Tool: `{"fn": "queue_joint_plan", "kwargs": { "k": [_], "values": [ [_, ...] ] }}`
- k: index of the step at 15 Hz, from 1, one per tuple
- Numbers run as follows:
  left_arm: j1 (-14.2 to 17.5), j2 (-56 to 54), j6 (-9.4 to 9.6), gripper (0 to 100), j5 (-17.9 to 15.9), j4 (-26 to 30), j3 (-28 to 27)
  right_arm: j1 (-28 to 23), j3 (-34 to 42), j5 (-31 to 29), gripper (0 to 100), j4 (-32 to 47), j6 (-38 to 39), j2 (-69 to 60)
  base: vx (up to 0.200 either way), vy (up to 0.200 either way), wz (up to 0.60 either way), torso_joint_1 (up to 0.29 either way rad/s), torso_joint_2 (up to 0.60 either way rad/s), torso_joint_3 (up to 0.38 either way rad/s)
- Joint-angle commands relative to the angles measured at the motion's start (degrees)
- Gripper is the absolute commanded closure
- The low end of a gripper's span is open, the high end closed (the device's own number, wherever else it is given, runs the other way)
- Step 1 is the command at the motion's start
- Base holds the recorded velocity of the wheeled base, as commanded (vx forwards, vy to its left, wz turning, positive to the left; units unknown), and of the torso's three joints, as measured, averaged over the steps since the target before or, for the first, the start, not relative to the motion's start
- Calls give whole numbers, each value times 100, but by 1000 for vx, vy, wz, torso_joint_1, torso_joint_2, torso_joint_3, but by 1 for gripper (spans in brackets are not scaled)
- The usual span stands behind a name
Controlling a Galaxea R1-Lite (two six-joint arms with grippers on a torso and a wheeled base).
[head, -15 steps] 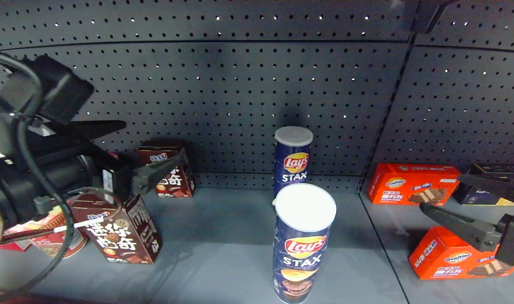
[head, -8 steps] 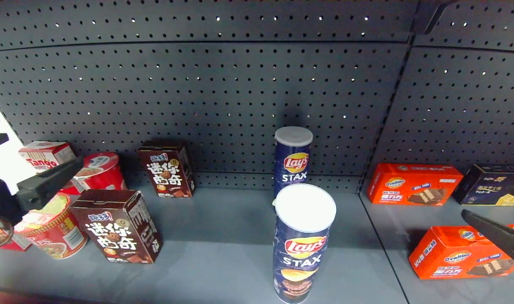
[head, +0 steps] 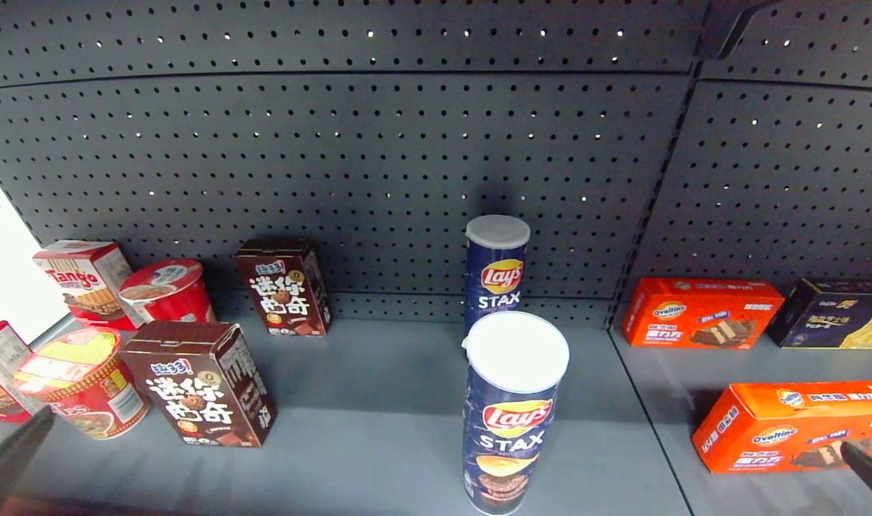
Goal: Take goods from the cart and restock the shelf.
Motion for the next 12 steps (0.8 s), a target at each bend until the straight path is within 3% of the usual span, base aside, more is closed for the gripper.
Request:
{"fn": "queue_joint_plan", "kwargs": {
  "k": [1, 3, 5, 6, 8, 9, 10, 12],
  "values": [
    [361, -1058, -19, 0, 122, 486, 503, -337, 507, 1, 0, 1, -1, -661, 0, 0, 0, 0, 0, 0],
    [1055, -2034, -194, 0, 87, 1488, 670, -390, 841, -43, 0, -8, -1, -1047, 0, 0, 0, 0, 0, 0],
    [1020, -2631, -265, 0, 61, 1989, 705, -407, 990, -60, 0, 18, 16, -1329, 0, 0, 0, 0, 0, 0],
    [800, -2992, -265, 0, 61, 2226, 784, -451, 990, -78, 0, 291, 166, -1654, 0, 0, 0, 0, 0, 0],
    [792, -3027, -423, 0, 43, 2165, 855, -882, 990, -140, 0, 888, 192, -2295, 0, 0, 0, 0, 0, 0],
    [800, -3027, -449, 0, -344, 2147, 987, -1181, 937, -78, 0, 1732, 227, -3078, 0, 0, 0, 0, 0, 0],
    [800, -3027, -476, 0, -730, 2129, 1083, -1207, 841, -166, 0, 2013, 333, -3174, 0, 0, 0, 0, 0, 0],
    [800, -3027, -440, 0, -1442, 2042, 1268, -1207, 893, -315, 0, 1820, 377, -3139, 0, 0, 0, 0, 0, 0]
  ]
}}
